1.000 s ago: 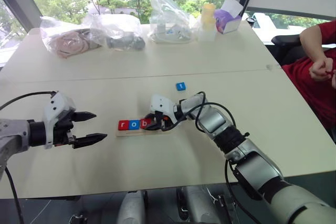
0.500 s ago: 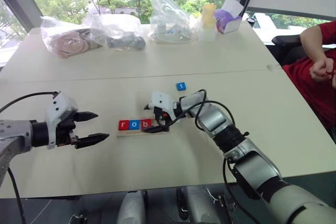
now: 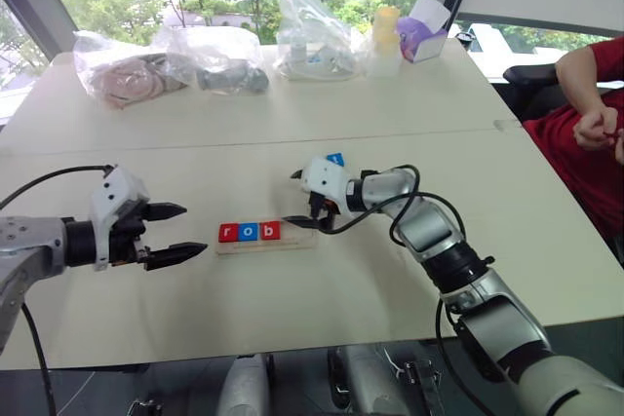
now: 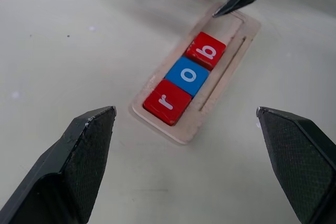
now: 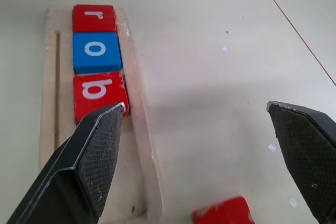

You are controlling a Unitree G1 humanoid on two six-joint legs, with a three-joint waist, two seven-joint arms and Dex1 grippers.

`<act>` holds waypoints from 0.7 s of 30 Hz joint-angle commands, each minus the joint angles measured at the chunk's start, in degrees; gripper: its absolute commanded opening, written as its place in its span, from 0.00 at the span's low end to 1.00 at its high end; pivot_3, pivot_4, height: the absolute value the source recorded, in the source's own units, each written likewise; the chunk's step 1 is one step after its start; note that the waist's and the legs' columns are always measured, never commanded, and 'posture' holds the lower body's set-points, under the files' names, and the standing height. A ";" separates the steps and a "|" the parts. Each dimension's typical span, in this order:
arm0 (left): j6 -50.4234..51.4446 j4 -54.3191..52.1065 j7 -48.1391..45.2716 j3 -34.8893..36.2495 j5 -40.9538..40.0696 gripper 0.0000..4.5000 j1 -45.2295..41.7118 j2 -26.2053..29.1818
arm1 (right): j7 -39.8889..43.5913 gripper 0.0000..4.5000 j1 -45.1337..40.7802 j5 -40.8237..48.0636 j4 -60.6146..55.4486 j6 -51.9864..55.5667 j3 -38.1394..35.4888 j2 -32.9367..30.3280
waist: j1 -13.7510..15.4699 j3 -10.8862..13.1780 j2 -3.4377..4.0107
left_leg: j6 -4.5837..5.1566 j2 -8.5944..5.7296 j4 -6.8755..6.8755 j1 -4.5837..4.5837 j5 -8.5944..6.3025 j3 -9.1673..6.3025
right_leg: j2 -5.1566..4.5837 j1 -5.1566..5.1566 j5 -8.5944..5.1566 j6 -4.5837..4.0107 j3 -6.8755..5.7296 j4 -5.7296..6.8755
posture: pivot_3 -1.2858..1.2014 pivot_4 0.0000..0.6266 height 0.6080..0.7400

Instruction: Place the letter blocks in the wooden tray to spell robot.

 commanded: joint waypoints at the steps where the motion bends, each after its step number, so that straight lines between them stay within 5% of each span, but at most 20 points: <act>1: -0.15 -0.66 0.19 0.39 -0.14 1.00 -0.06 0.33 | -0.22 0.99 0.01 -0.92 -0.05 -2.88 0.44 0.03 | 0.04 0.00 0.00 | 0.00 0.00 0.00 0.00 0.00 0.00 | 0.00 0.00 0.00 0.00 0.00 0.00 | 0.52 0.24 1.00; 21: -0.06 -1.46 1.83 0.59 -0.39 1.00 0.67 -0.53 | -0.68 0.99 -0.06 -2.67 3.70 -5.64 1.89 3.17 | 0.03 0.00 0.00 | 0.00 0.00 0.01 0.00 0.00 -0.02 | 0.00 0.01 0.00 0.00 0.00 0.01 | 0.52 0.24 1.00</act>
